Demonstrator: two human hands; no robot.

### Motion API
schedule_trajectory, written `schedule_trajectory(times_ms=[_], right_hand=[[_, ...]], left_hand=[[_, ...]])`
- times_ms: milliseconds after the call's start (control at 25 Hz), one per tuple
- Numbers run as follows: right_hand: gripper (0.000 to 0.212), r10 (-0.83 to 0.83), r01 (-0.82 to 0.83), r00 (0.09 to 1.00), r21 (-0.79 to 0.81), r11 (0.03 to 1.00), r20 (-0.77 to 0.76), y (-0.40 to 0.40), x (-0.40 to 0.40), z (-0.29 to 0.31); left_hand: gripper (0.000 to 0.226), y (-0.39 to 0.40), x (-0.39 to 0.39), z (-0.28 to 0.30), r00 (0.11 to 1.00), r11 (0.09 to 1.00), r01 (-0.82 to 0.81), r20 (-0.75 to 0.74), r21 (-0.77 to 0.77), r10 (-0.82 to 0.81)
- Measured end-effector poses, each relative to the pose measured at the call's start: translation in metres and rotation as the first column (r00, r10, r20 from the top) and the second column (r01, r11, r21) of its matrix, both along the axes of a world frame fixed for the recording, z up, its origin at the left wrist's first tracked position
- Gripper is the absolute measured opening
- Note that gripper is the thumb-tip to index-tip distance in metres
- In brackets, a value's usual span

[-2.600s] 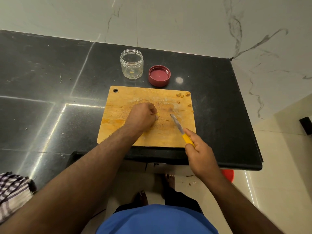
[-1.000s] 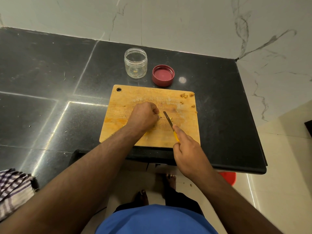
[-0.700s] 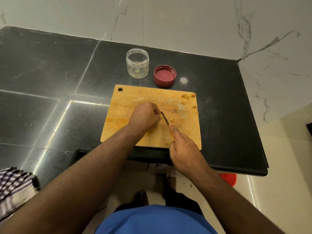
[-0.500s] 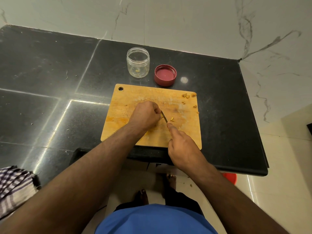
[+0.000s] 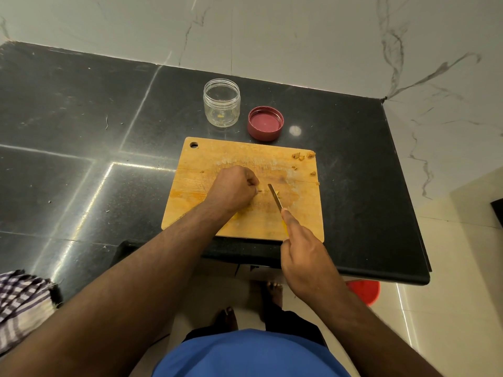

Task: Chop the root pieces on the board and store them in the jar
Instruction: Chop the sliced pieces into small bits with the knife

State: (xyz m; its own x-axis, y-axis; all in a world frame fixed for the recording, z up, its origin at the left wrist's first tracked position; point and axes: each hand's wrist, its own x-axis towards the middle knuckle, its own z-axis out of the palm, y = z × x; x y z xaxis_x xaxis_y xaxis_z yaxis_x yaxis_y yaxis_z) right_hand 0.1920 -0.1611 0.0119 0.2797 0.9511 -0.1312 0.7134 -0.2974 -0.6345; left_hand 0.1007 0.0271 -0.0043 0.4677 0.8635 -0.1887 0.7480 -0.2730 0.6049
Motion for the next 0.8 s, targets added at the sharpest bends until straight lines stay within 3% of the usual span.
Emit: schedule_trajectory(times_ms=[440, 800], right_hand=[[0.047, 0.046, -0.047, 0.998, 0.043, 0.998, 0.039, 0.02, -0.003, -0.002], [0.044, 0.072, -0.068, 0.995, -0.064, 0.996, 0.065, 0.033, -0.001, -0.006]], left_hand=[[0.02, -0.002, 0.001, -0.003, 0.998, 0.998, -0.058, 0.018, 0.012, 0.058], [0.014, 0.001, 0.002, -0.001, 0.999, 0.999, -0.053, 0.01, 0.008, 0.053]])
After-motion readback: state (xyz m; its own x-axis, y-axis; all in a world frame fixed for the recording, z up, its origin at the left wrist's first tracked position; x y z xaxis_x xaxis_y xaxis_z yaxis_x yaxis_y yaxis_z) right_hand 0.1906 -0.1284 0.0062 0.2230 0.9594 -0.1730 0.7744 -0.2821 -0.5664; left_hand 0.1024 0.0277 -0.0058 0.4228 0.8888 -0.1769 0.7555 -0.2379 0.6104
